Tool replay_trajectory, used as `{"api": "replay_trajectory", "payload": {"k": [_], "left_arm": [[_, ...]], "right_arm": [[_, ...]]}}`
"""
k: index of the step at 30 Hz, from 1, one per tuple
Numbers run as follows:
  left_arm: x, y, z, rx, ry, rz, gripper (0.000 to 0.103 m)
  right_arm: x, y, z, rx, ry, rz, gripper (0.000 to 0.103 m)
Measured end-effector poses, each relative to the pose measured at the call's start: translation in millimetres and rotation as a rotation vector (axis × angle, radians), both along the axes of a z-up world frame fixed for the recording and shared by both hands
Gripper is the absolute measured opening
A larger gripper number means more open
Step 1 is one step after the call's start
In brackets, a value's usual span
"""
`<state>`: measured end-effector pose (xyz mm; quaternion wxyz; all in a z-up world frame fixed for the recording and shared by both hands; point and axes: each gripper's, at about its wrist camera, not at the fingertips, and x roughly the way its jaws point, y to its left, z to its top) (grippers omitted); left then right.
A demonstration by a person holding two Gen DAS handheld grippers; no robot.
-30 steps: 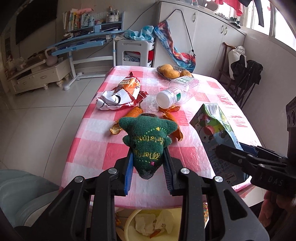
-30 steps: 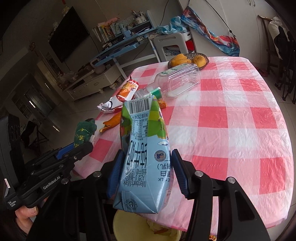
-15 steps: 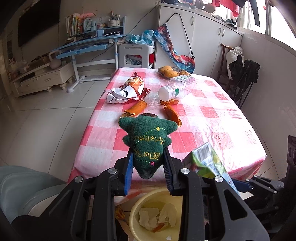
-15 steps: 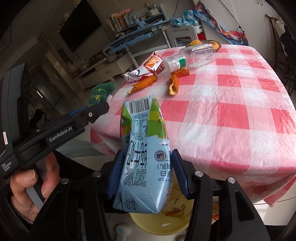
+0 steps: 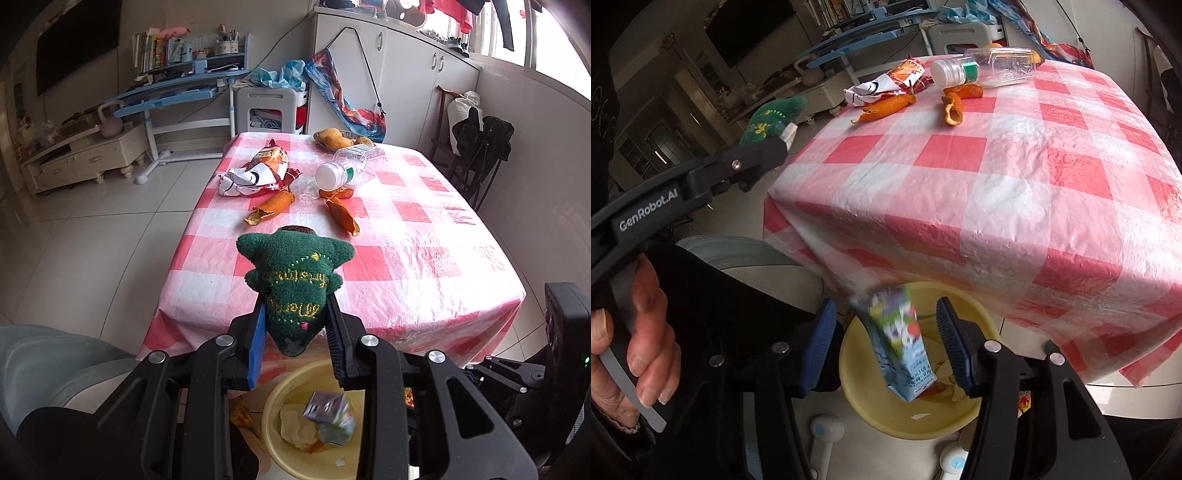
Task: Collect trash
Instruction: 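Lower the plush toy into the basin and open the left gripper, then move the right gripper back over the table toward the curled orange peel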
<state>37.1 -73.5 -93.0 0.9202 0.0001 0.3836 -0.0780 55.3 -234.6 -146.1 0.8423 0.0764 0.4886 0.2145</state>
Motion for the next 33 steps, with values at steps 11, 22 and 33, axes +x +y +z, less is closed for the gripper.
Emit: {"api": "replay_trajectory", "payload": {"k": [11, 22, 33], "left_arm": [[-17.2, -26.9, -30.0, 0.052, 0.121, -0.108, 0.029], [-26.9, -47.7, -58.4, 0.163, 0.273, -0.239, 0.044], [-18.3, 0.6, -17.3, -0.015, 0.106, -0.023, 0.072]], "right_arm": [[-2.0, -52.3, 31.5, 0.034, -0.214, -0.304, 0.072], [-5.1, -61.2, 39.4, -0.031, -0.299, -0.406, 0.078], [-1.2, -42.2, 29.8, -0.131, -0.303, -0.367, 0.08]]}}
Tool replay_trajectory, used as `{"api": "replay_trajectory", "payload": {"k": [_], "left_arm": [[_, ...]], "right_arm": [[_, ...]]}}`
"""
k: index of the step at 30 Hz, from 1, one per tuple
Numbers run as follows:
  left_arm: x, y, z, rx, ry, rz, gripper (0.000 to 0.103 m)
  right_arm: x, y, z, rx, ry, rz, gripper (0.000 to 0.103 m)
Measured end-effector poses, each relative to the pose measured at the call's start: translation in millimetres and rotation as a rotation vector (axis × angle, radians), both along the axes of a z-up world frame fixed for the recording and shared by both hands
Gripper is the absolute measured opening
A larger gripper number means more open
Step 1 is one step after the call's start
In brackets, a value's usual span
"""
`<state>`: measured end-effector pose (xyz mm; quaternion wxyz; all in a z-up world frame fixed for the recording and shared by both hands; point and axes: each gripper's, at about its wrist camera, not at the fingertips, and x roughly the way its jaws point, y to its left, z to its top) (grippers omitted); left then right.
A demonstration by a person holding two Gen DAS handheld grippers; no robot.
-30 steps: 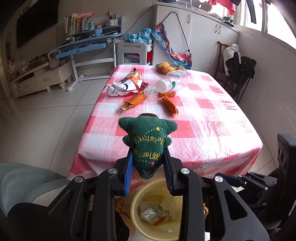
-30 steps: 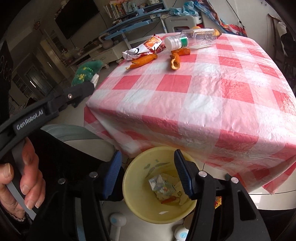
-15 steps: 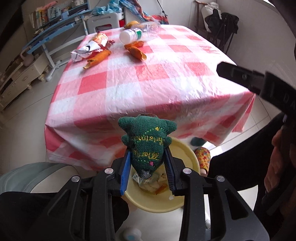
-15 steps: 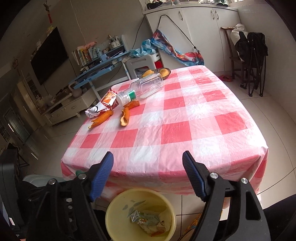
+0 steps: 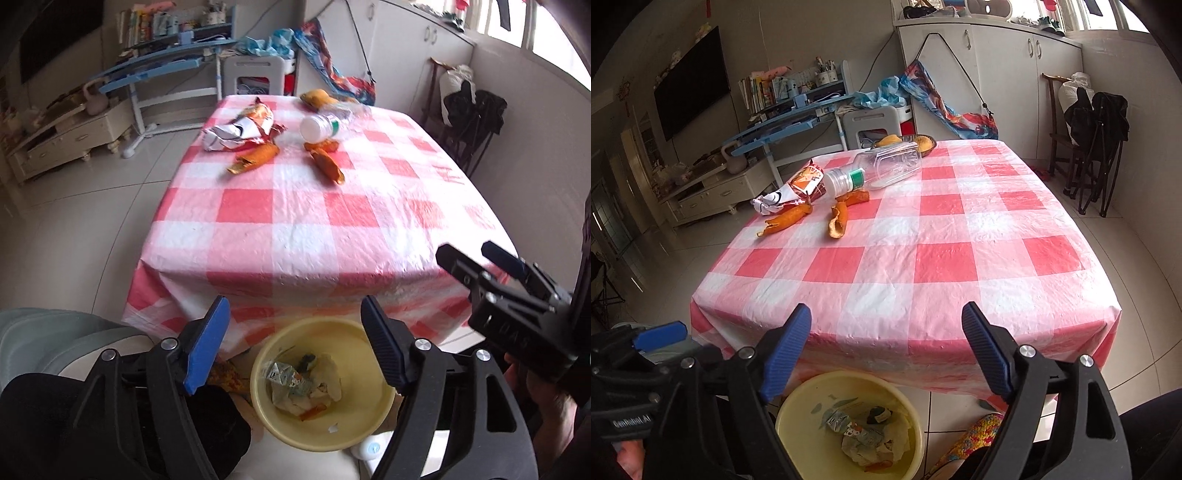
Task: Collect trash
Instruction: 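Move the right gripper back over the table toward the curled orange peel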
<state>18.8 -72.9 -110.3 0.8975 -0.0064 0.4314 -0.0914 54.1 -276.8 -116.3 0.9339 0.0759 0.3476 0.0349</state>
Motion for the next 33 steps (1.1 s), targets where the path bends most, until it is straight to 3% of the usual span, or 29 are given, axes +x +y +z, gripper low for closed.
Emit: {"api": "replay_trajectory", "payload": {"k": [9, 18, 25, 33], "left_arm": [[-0.3, 30.4, 17.3, -0.093, -0.097, 0.143, 0.078], [13.0, 59.3, 18.8, -0.198, -0.106, 0.264, 0.079], [35.2, 55.2, 13.2, -0.179, -0.082, 0.271, 0.079], [82.7, 50.1, 23.1, -0.138, -0.061, 0.233, 0.079]], "right_arm": [[-0.8, 18.5, -0.3, -0.042, -0.002, 0.058, 0.08], [16.0, 29.4, 13.7, -0.002, -0.011, 0.131, 0.081], [48.9, 33.6, 19.2, -0.008, 0.01, 0.183, 0.081], [100.4, 44.0, 10.4, -0.016, 0.077, 0.234, 0.062]]}}
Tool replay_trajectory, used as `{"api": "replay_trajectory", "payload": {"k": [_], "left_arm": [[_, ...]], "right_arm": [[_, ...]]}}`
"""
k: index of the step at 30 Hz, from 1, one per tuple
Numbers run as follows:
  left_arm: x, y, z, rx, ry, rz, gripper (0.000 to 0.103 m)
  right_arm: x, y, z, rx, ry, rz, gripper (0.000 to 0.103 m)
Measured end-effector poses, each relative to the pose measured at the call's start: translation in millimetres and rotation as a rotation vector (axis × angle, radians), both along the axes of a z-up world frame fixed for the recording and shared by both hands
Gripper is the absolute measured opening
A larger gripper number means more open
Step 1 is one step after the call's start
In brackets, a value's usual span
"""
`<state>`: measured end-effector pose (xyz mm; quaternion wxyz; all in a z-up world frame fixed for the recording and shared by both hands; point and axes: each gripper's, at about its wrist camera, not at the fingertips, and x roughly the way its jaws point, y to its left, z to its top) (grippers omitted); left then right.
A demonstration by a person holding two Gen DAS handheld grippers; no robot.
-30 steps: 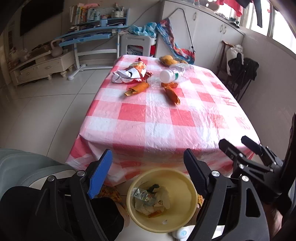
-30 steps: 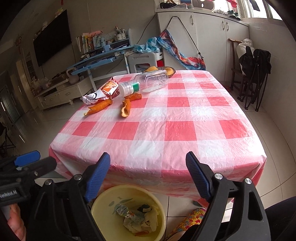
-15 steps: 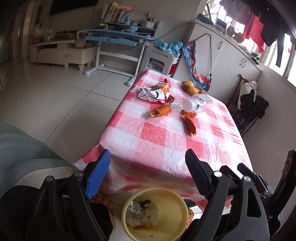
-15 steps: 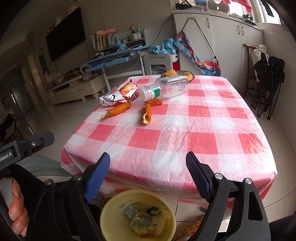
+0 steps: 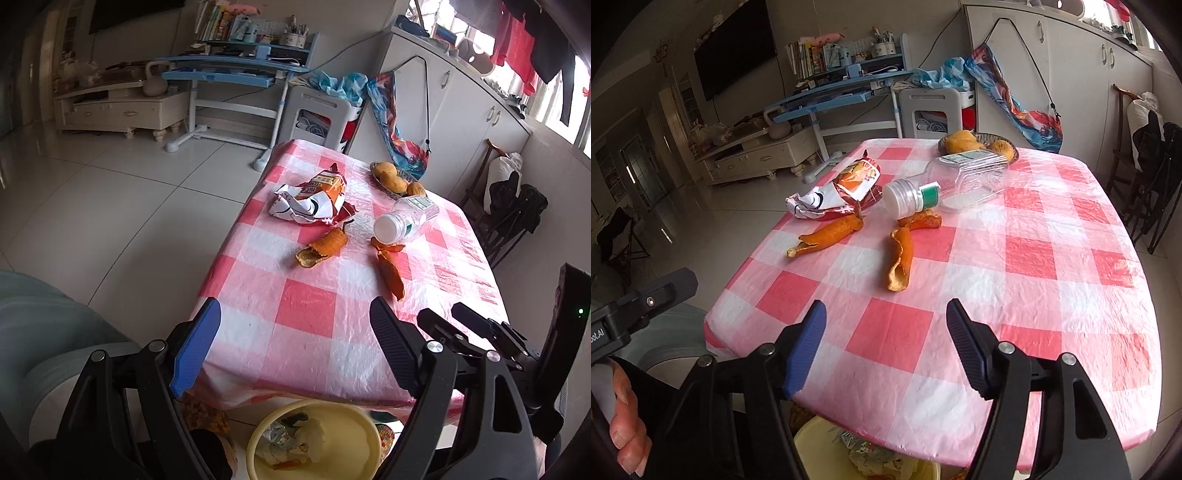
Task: Collect trash
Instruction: 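Move the right gripper back over the table toward the curled orange peel, then grasp the curled orange peel with the right gripper while the left gripper reaches toward the long peel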
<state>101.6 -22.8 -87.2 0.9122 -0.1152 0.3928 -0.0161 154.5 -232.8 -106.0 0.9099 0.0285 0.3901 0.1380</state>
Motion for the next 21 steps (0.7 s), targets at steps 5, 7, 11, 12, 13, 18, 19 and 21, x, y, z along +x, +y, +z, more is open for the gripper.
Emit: {"api": "replay_trajectory", "payload": {"k": [5, 7, 11, 12, 13, 18, 19, 21], "left_arm": [[35.3, -8.6, -1.5, 0.049, 0.043, -0.079, 0.079], [45.5, -7.7, -3.8, 0.057, 0.052, -0.078, 0.079], [54.8, -6.3, -7.2, 0.062, 0.057, -0.068, 0.079], [56.7, -7.5, -8.3, 0.07, 0.059, -0.069, 0.079], [58.1, -9.0, -9.5, 0.078, 0.061, -0.073, 0.079], [62.0, -16.0, -11.0, 0.114, 0.054, -0.091, 0.079], [62.7, -16.6, -11.0, 0.117, 0.053, -0.093, 0.079], [63.7, -17.5, -10.8, 0.124, 0.049, -0.093, 0.079]], "right_arm": [[31.2, 10.9, -8.1, -0.025, 0.024, 0.024, 0.054], [40.7, 13.7, -11.3, -0.028, 0.032, 0.027, 0.052], [50.2, 11.6, -14.9, -0.012, 0.042, 0.016, 0.052], [51.2, 10.4, -15.7, -0.009, 0.045, 0.013, 0.052], [52.7, 9.2, -16.5, -0.008, 0.049, 0.011, 0.052], [57.4, 9.6, -20.4, -0.013, 0.064, 0.012, 0.052], [58.9, 10.2, -21.1, -0.017, 0.067, 0.012, 0.052], [62.2, 12.4, -22.4, -0.025, 0.073, 0.012, 0.05]]}}
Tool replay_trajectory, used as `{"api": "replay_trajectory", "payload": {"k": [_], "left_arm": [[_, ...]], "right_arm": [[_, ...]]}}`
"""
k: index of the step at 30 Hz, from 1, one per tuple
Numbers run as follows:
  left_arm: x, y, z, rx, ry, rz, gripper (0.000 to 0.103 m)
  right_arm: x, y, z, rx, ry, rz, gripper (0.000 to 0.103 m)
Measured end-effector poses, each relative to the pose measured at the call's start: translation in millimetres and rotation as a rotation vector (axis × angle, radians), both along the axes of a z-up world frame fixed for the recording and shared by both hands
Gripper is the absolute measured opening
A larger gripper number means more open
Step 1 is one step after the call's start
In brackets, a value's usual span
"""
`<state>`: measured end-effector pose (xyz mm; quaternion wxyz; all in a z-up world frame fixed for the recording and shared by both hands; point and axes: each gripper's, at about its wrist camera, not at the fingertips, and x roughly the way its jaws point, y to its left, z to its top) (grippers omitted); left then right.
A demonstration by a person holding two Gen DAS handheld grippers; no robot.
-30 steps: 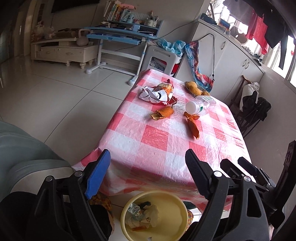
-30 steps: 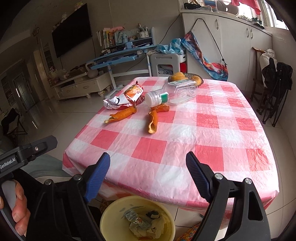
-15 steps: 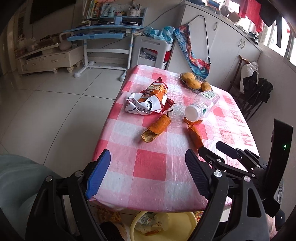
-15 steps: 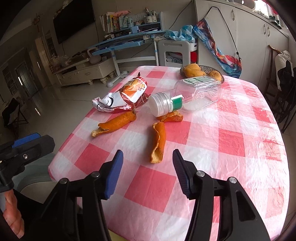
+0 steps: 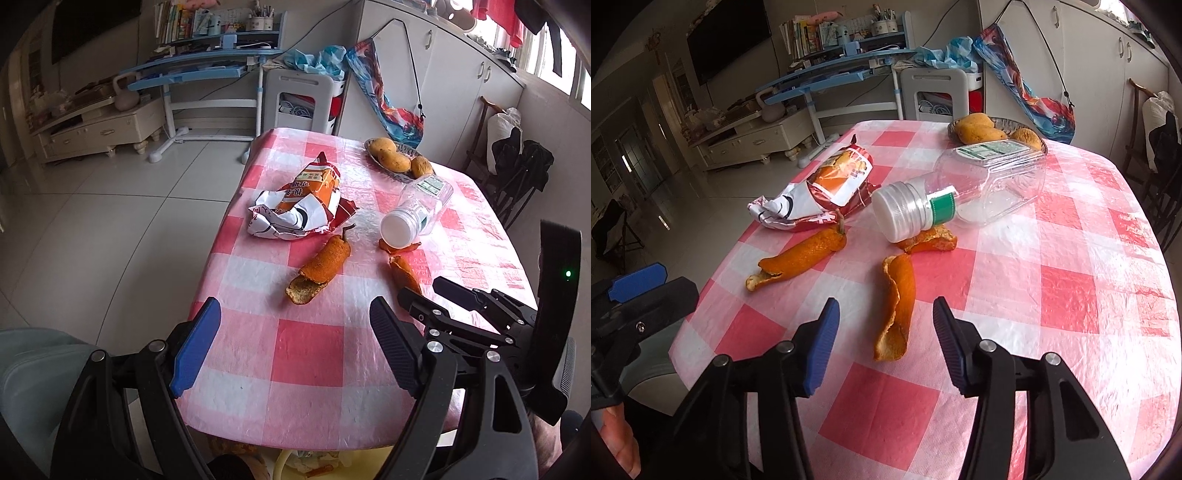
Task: Collect trash
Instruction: 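Grasp the curled orange peel with the right gripper while the left gripper reaches toward the long peel, then grasp the long orange peel with bread crust in the left gripper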
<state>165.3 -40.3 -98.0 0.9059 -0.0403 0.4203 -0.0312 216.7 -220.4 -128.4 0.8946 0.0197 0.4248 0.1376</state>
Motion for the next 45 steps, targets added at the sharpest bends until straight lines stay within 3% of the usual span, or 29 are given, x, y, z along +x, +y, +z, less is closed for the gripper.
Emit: {"api": "replay_trajectory", "payload": {"k": [13, 16, 18, 21, 34, 43, 45], "left_arm": [[6.5, -4.5, 1.4, 0.033, -0.017, -0.014, 0.079], [7.3, -7.3, 1.0, 0.042, -0.017, -0.02, 0.079], [8.6, -7.7, 0.0, 0.042, -0.011, -0.022, 0.079], [12.7, -5.5, -3.4, 0.033, 0.005, -0.016, 0.079], [51.7, -6.0, -31.4, 0.013, 0.092, -0.015, 0.079], [80.8, -40.3, -48.7, 0.128, 0.097, -0.093, 0.079], [84.3, -45.7, -52.4, 0.137, 0.102, -0.105, 0.074]], "right_arm": [[15.6, 2.1, -9.9, -0.031, 0.039, 0.002, 0.037], [16.7, 3.2, -12.0, -0.04, 0.043, 0.006, 0.032], [17.0, 3.8, -13.2, -0.049, 0.048, 0.012, 0.021], [15.5, 2.3, -13.2, -0.049, 0.049, 0.017, 0.018], [-1.7, -33.9, -5.1, 0.007, 0.045, -0.022, 0.017], [-8.3, -50.8, -3.5, 0.062, 0.056, -0.038, 0.017], [-9.3, -50.7, -2.9, 0.068, 0.056, -0.037, 0.017]]}}
